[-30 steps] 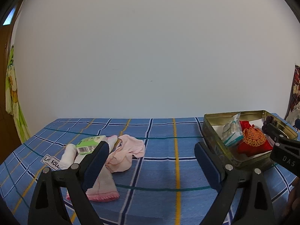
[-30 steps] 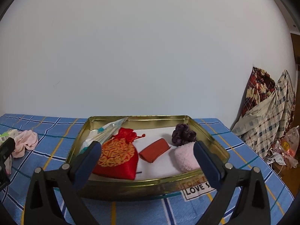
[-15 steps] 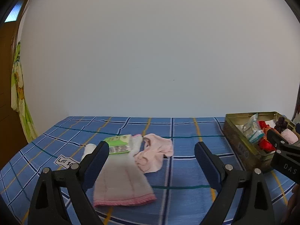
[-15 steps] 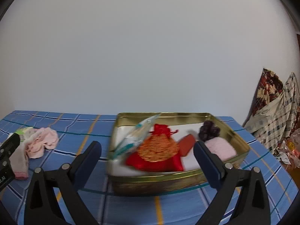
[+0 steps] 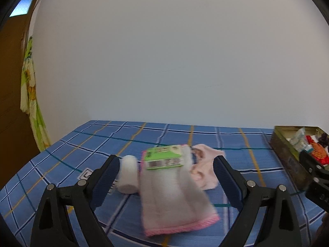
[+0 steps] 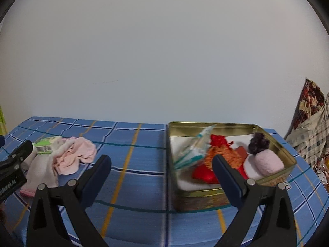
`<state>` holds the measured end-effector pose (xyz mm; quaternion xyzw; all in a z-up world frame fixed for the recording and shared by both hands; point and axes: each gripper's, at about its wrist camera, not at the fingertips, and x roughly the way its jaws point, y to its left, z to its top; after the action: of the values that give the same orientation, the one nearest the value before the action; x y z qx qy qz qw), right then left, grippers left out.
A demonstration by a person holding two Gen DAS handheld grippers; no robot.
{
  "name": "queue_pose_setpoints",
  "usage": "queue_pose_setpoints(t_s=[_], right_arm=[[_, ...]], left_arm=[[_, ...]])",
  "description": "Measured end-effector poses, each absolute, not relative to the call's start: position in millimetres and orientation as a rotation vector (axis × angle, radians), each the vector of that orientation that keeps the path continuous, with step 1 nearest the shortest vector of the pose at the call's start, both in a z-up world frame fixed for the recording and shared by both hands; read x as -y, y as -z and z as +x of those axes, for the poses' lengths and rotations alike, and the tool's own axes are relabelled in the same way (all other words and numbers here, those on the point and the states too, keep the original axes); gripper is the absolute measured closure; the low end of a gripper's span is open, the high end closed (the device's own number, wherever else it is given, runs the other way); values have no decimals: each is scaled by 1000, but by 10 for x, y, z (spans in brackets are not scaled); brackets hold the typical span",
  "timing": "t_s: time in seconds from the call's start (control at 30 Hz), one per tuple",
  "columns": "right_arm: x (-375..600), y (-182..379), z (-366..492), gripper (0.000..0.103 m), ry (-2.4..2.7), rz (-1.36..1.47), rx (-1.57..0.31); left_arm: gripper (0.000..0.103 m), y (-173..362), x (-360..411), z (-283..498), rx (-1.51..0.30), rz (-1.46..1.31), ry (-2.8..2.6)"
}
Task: Organize soft objects
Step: 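Withdraw both tools from the tin back toward the remaining items, then grasp the white rolled cloth with the left tool while the right tool grasps the green tissue pack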
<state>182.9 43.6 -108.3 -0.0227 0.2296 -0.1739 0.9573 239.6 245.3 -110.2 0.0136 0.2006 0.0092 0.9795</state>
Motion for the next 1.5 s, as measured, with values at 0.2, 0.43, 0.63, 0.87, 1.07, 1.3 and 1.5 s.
queue_pose_setpoints(t_s=[0.2,0.43,0.63,0.87,1.07,1.3,1.5], right_arm=[[-603,1122,1942,3,302,-31,-480],[-831,1168,2084,3,245,-39,-499],[-998,1221,2201,3,194,-35,-521],[-1140,1264,2315,3,154,-42,-531],[-1190,1291,2377,3,135,-37,-542],[-1239,1304,2509,3,115,-21,-553],[-1389,1314,2726,3,75,-9,-563]], left_arm=[[9,1143,-2827,2584,-442,-6,-84],[9,1225,-3182,2775,-513,-33,-144],[9,1324,-3385,3006,-609,-75,-139],[9,1447,-3358,3249,-704,-59,-100],[9,1589,-3360,3479,-814,-39,-94],[29,1714,-3541,3573,-879,-165,-22],[68,1684,-3379,3524,-864,-128,89]])
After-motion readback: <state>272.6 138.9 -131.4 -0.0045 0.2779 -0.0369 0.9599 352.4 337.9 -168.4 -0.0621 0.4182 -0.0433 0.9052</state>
